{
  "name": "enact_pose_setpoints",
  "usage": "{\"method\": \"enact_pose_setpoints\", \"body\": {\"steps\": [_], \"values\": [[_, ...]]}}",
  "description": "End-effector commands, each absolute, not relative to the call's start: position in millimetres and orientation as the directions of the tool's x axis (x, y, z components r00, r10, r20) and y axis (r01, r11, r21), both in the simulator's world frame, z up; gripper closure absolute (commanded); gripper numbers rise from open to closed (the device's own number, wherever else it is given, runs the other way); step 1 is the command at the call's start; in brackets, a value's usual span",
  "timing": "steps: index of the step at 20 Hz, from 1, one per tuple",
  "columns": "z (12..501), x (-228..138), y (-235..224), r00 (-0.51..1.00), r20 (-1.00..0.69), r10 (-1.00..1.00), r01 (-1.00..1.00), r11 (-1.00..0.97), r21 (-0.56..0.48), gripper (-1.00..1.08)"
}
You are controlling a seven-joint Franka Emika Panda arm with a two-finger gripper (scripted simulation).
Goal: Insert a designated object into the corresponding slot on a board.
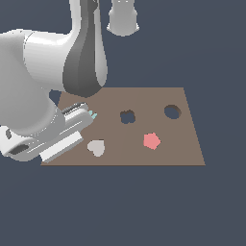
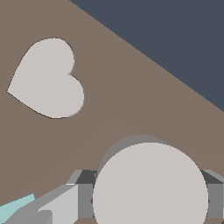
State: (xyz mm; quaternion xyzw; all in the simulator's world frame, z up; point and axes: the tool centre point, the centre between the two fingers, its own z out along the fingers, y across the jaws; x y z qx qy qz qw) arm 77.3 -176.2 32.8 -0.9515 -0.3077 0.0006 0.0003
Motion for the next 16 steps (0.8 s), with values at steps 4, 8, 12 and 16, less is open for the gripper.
{"method": "enact_pose_setpoints", "body": {"steps": [4, 8, 12, 16], "values": [[33.2, 71.6, -174.3, 0.825, -0.001, 0.565, 0.565, -0.825, 0.000, 1.08], [33.4, 62.8, -171.0, 0.846, -0.001, 0.533, 0.533, -0.846, 0.000, 1.08], [33.7, 50.1, -165.6, 0.875, -0.001, 0.483, 0.483, -0.875, 0.000, 1.08], [34.0, 33.5, -157.2, 0.910, -0.001, 0.415, 0.415, -0.910, 0.000, 1.08]]}}
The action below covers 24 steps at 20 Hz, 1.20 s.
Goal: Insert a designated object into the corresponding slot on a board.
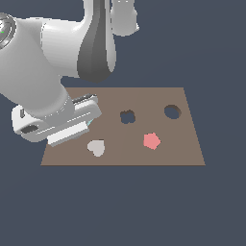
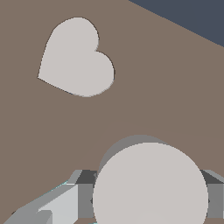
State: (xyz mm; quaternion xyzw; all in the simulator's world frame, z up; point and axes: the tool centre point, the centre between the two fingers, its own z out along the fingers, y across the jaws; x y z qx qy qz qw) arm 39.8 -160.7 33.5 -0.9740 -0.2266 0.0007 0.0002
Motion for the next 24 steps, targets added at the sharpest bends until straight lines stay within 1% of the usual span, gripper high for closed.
{"method": "enact_pose_setpoints", "body": {"steps": [1, 7, 13, 24], "values": [[34.1, 28.8, -154.5, 0.919, -0.001, 0.394, 0.394, -0.919, 0.000, 1.08], [34.9, -2.0, -132.9, 0.969, -0.001, 0.246, 0.246, -0.969, 0.000, 1.08], [35.8, -33.9, -100.9, 0.998, 0.000, 0.060, 0.060, -0.998, 0.000, 1.08], [37.2, -72.7, -31.9, 0.964, 0.000, -0.266, -0.266, -0.964, 0.000, 1.08]]}}
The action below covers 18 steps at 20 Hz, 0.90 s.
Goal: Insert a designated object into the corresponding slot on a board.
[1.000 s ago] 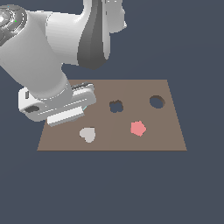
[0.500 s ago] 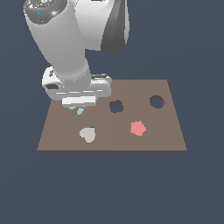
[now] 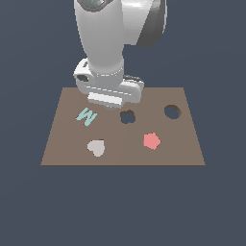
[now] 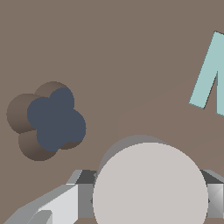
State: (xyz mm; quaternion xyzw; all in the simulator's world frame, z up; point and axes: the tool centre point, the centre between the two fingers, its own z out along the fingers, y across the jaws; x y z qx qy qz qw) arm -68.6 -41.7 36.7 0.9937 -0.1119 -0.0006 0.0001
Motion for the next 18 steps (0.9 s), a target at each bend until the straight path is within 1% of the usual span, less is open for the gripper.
{"method": "enact_pose_setpoints", "body": {"steps": [1, 9, 18], "values": [[37.3, -74.9, -25.4, 0.956, 0.000, -0.293, -0.293, -0.956, 0.000, 1.08], [38.1, -85.0, 27.4, 0.869, 0.000, -0.494, -0.494, -0.869, 0.000, 1.08], [39.1, -81.5, 87.5, 0.726, 0.000, -0.688, -0.688, -0.726, 0.000, 1.08]]}}
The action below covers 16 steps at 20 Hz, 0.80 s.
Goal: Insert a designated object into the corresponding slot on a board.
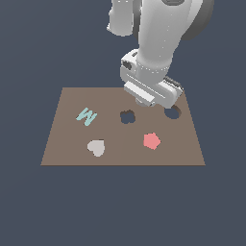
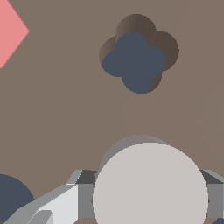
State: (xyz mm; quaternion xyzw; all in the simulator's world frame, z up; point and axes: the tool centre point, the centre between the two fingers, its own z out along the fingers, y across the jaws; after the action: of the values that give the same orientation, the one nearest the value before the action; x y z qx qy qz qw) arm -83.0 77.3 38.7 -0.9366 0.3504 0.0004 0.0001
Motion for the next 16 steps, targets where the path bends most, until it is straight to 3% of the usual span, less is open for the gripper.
{"method": "enact_pose_setpoints", "body": {"steps": [1, 16], "values": [[39.3, -80.1, 94.2, 0.707, 0.000, -0.707, -0.707, -0.707, 0.000, 1.08], [40.5, -50.8, 164.0, 0.464, -0.001, -0.886, -0.886, -0.464, 0.000, 1.08]]}}
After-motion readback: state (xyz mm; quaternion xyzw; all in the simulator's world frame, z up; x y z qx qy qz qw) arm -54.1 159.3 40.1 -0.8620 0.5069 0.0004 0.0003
